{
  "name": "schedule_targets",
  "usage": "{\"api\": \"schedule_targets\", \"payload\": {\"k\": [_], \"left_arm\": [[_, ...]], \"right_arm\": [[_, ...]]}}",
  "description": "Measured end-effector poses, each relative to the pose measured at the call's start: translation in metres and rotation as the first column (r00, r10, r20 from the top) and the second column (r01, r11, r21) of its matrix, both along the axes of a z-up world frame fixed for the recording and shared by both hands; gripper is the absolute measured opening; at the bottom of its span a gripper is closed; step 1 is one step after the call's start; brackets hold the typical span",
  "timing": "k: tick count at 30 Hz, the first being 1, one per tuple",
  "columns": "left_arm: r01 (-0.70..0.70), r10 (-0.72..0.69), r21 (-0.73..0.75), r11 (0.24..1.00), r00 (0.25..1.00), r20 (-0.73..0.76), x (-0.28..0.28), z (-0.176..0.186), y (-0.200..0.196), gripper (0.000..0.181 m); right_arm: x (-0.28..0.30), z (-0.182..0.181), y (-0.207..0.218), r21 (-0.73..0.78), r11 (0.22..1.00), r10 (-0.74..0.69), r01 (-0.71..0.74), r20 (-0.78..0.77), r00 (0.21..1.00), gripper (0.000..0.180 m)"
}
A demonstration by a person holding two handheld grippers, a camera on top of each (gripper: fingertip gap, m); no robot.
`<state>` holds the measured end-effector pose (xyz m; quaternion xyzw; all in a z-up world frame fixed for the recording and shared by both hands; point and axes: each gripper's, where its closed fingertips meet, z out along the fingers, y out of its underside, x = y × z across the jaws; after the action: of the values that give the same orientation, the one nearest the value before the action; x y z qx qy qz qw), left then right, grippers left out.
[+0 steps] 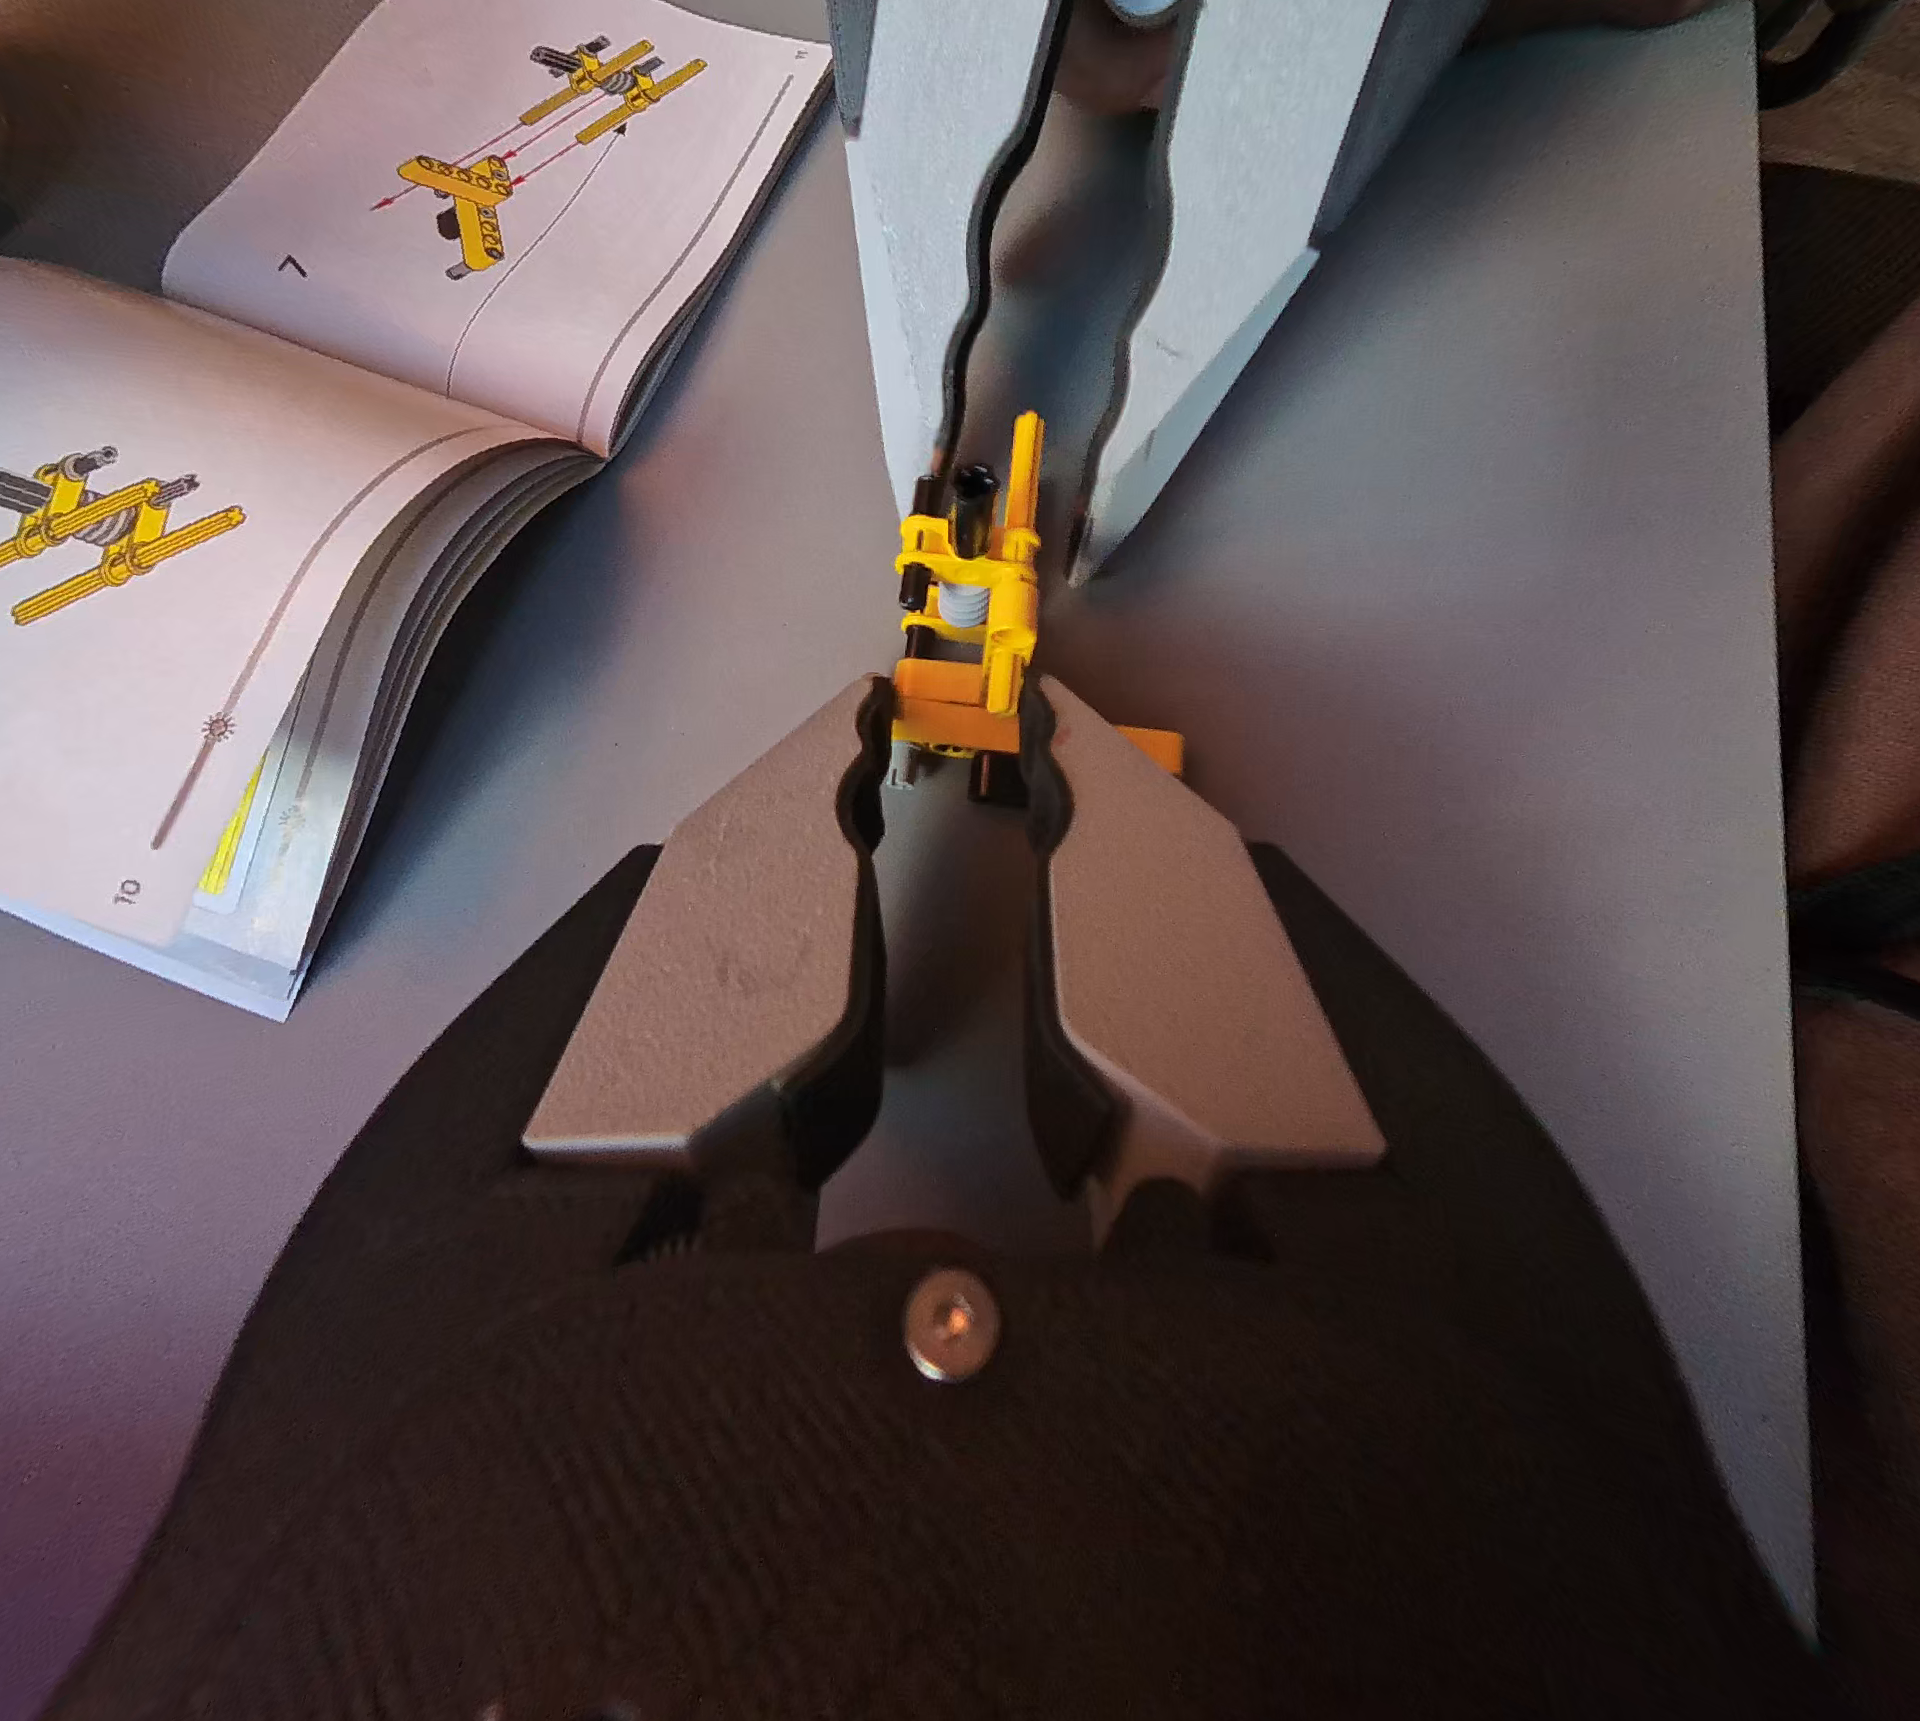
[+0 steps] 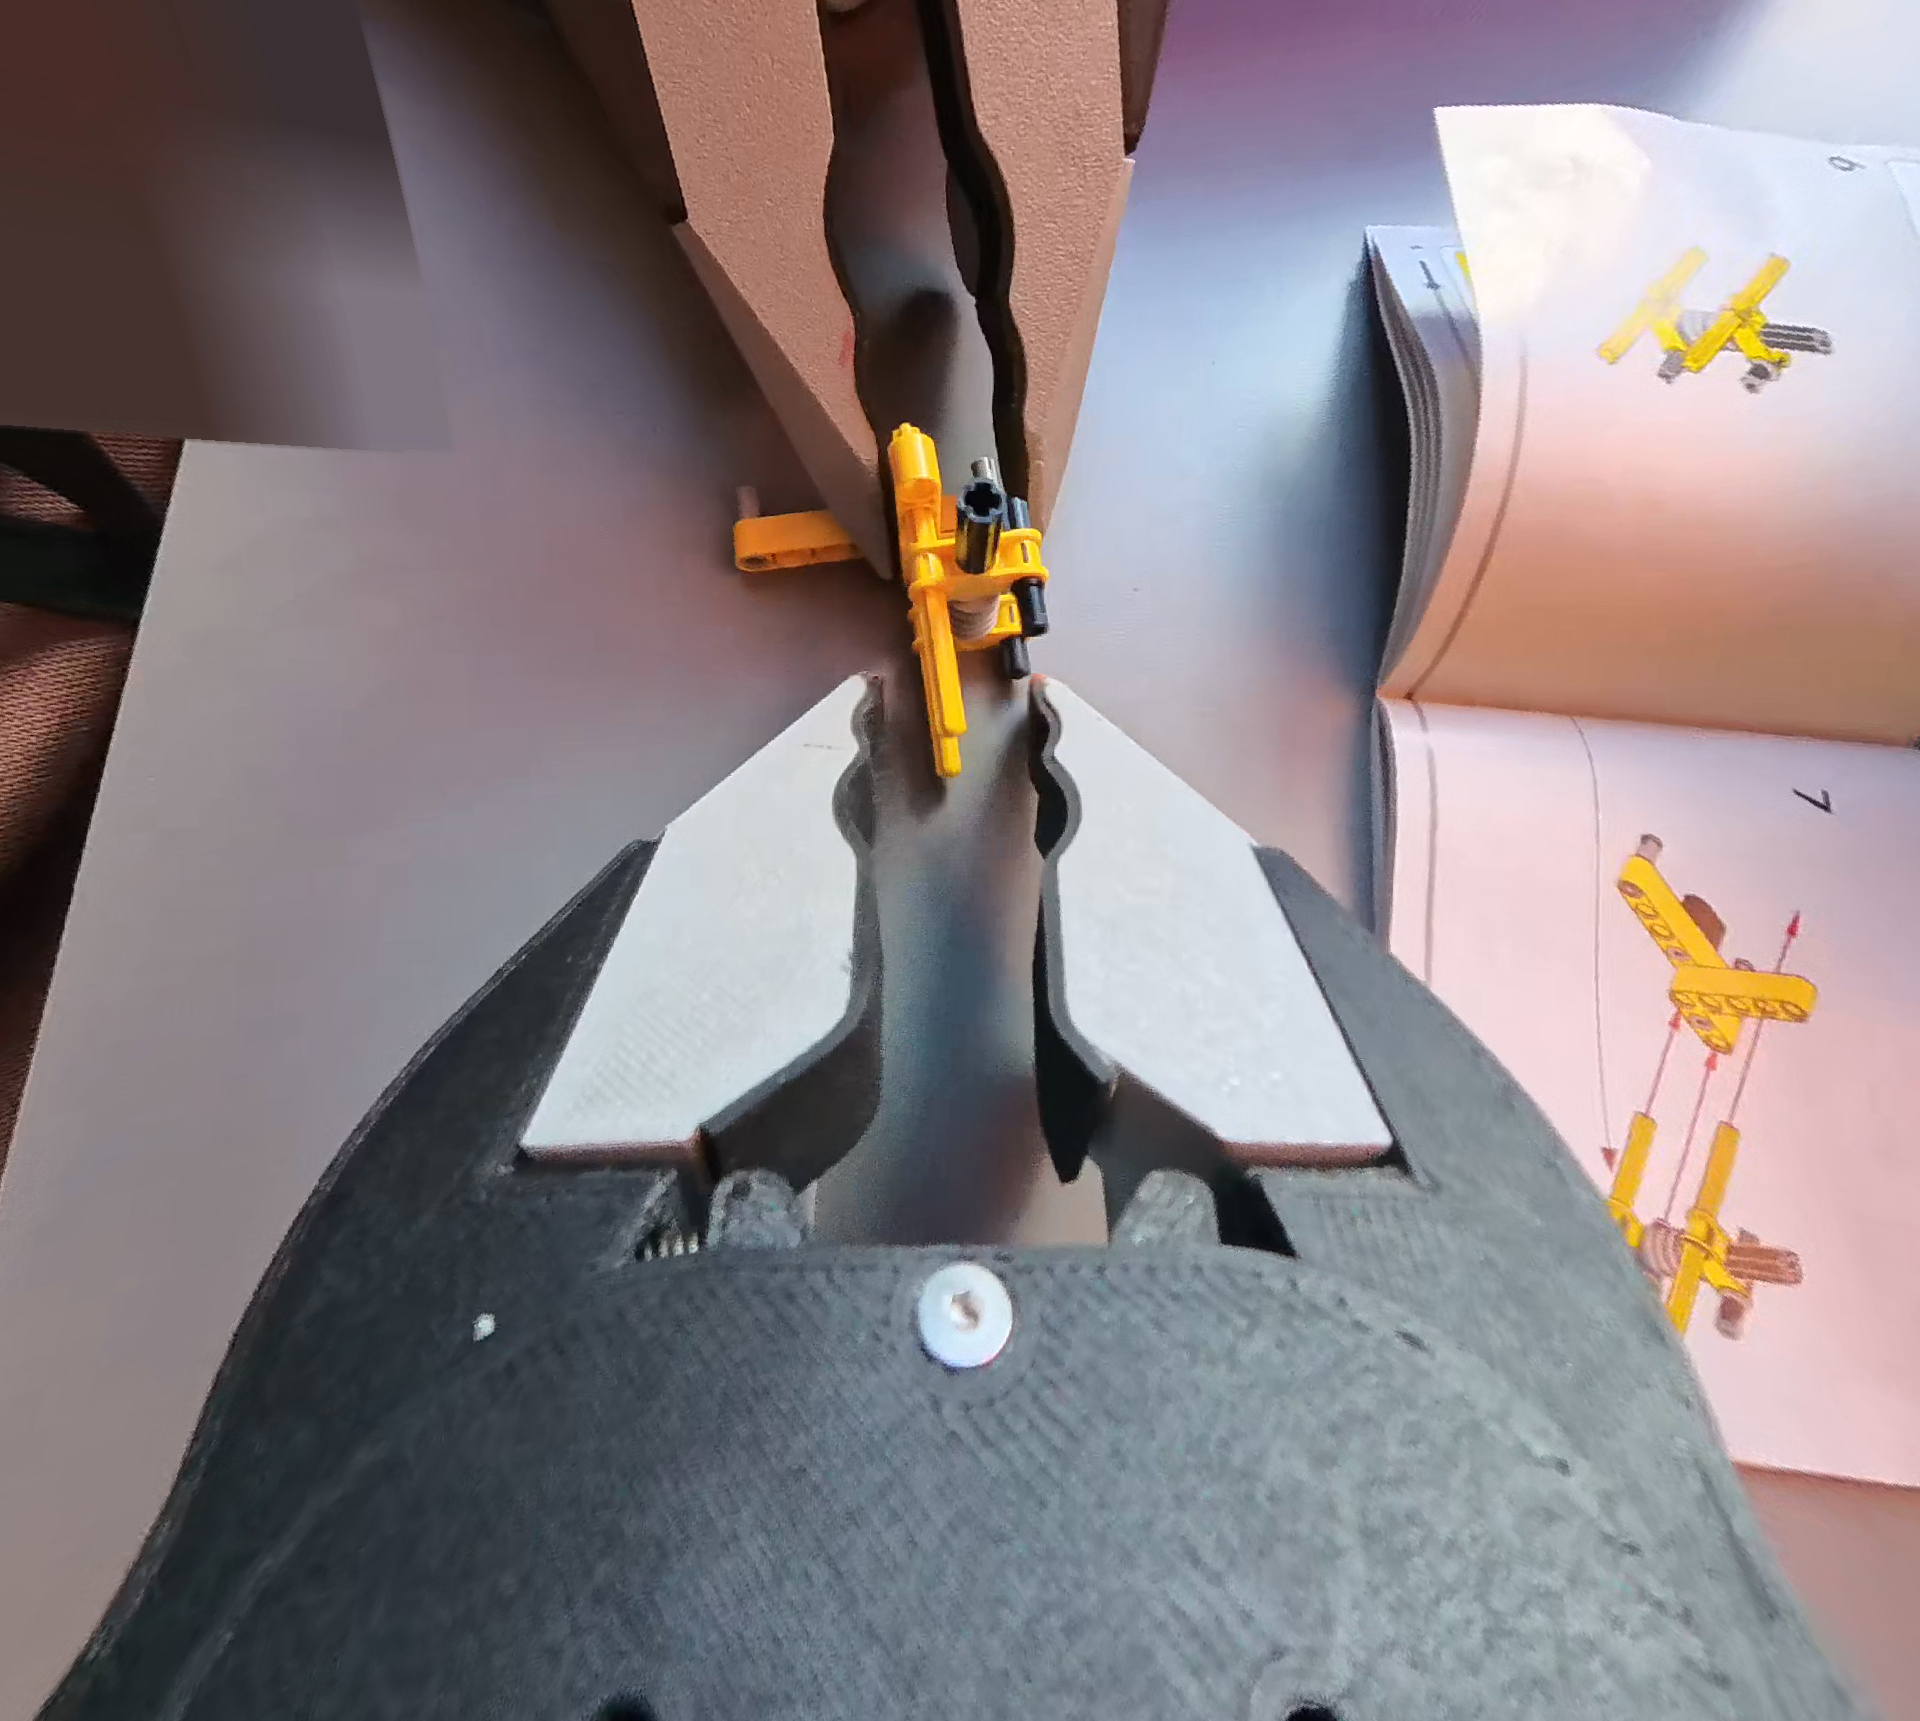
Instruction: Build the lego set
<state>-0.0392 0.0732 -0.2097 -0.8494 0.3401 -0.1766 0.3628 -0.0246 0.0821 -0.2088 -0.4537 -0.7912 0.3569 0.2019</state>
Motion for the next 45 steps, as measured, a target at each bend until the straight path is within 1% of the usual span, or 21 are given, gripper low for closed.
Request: {"api": "schedule_targets", "payload": {"k": [2, 3, 5, 20, 33, 37, 45], "left_arm": [[0.000, 0.000, 0.004, 1.000, 1.000, -0.004, 0.0001, 0.0000, 0.0001, 0.023], [0.002, -0.002, 0.005, 1.000, 1.000, -0.005, 0.0003, 0.0000, -0.0002, 0.023], [0.003, -0.003, 0.002, 1.000, 1.000, -0.002, 0.0004, 0.0000, -0.0002, 0.022], [0.004, -0.004, 0.005, 1.000, 1.000, -0.007, 0.0009, -0.0002, -0.0001, 0.023], [0.008, -0.008, 0.009, 1.000, 1.000, -0.009, 0.0016, -0.0002, -0.0002, 0.022], [0.010, -0.010, 0.007, 1.000, 1.000, -0.007, 0.0021, -0.0002, -0.0003, 0.022], [0.012, -0.011, 0.008, 1.000, 1.000, -0.010, 0.0025, -0.0001, -0.0003, 0.023]], "right_arm": [[-0.0013, -0.0019, -0.0007, 0.022, 1.000, -0.003, 0.003, 0.002, 1.000, 0.022], [-0.0028, -0.0022, 0.0014, 0.034, 0.999, -0.019, 0.019, -0.003, 1.000, 0.017], [-0.0033, -0.0021, 0.0019, 0.032, 0.999, -0.023, 0.023, -0.003, 1.000, 0.016], [-0.0051, -0.0023, 0.0023, 0.027, 0.998, -0.054, 0.054, 0.003, 0.999, 0.016], [-0.0016, -0.0015, 0.0015, -0.010, 0.999, -0.035, 0.035, 0.012, 0.999, 0.012], [-0.0021, -0.0019, 0.0026, -0.011, 0.999, -0.042, 0.043, 0.016, 0.999, 0.015], [-0.0019, -0.0022, 0.0021, -0.012, 0.999, -0.040, 0.040, 0.018, 0.999, 0.013]]}}
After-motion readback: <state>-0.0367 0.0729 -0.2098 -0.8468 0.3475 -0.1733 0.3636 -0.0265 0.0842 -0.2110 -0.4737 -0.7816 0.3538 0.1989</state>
